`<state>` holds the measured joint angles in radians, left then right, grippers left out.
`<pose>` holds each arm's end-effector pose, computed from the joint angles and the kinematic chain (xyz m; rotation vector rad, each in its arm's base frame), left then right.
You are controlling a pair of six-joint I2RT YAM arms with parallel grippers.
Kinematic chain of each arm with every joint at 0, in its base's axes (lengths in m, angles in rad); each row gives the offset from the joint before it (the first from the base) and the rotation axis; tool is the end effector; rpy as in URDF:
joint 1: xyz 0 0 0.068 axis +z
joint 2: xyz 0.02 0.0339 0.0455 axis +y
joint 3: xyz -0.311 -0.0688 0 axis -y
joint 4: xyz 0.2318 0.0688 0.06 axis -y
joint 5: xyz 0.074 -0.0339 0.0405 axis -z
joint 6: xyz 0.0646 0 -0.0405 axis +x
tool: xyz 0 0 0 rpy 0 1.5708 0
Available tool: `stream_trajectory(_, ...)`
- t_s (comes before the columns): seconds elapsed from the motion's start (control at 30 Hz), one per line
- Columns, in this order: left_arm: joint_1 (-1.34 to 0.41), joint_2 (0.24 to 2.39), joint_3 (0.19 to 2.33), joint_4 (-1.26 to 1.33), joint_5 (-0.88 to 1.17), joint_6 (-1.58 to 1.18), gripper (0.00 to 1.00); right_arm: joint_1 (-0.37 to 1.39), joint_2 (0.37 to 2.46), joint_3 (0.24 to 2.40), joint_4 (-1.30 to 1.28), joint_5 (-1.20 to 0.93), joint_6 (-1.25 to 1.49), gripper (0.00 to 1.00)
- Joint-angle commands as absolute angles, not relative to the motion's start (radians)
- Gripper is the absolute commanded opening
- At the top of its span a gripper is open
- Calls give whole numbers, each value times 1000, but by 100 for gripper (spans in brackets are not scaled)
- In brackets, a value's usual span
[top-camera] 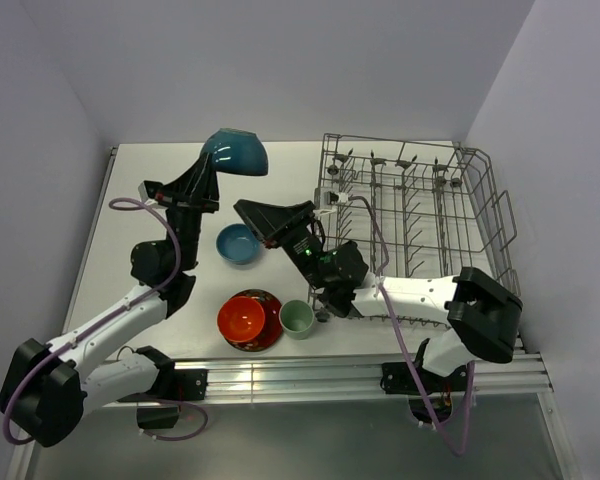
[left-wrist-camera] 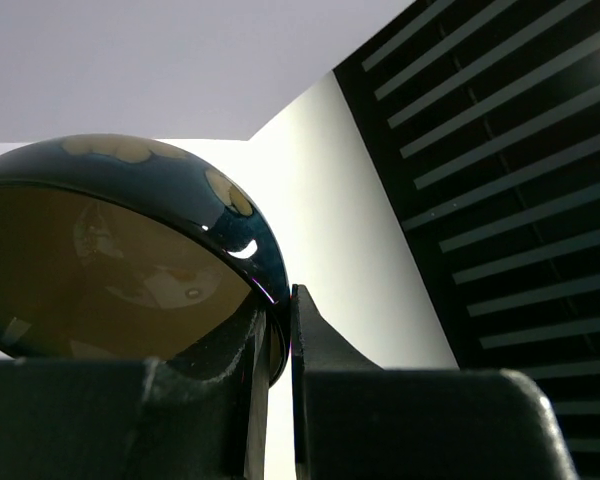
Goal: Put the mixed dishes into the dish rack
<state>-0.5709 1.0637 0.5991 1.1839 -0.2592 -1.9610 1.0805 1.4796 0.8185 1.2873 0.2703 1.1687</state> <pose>0.1820 -0.0972 0.4250 -0.9260 0.6280 -2.2199 0.1668 0.2758 0.4081 0.3477 1.1074 1.9148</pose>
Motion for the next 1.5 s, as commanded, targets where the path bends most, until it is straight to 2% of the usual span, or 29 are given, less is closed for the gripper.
stream_trajectory(0.0, -574, 983, 615, 1399, -282, -2151, 0, 1118, 1473, 893, 1759, 307, 1056, 74)
stream_trajectory(0.17, -575, 950, 632, 1359, -267, -2129, 0, 1163, 1434, 905, 1720, 331, 934, 74)
stream_trajectory(0.57, -575, 924, 618, 1396, -272, -2103, 0, 1181, 1404, 966, 1684, 331, 874, 73)
stream_trajectory(0.9, -575, 882, 623, 1391, -247, -2099, 0, 1178, 1466, 1060, 1698, 330, 842, 71)
stream_trajectory(1.27, -578, 789, 643, 1244, -198, -2115, 0, 1178, 1592, 1196, 1763, 295, 824, 69)
stream_trajectory(1.47, -581, 744, 630, 1163, -203, -2141, 0, 1178, 1595, 1252, 1764, 249, 782, 70)
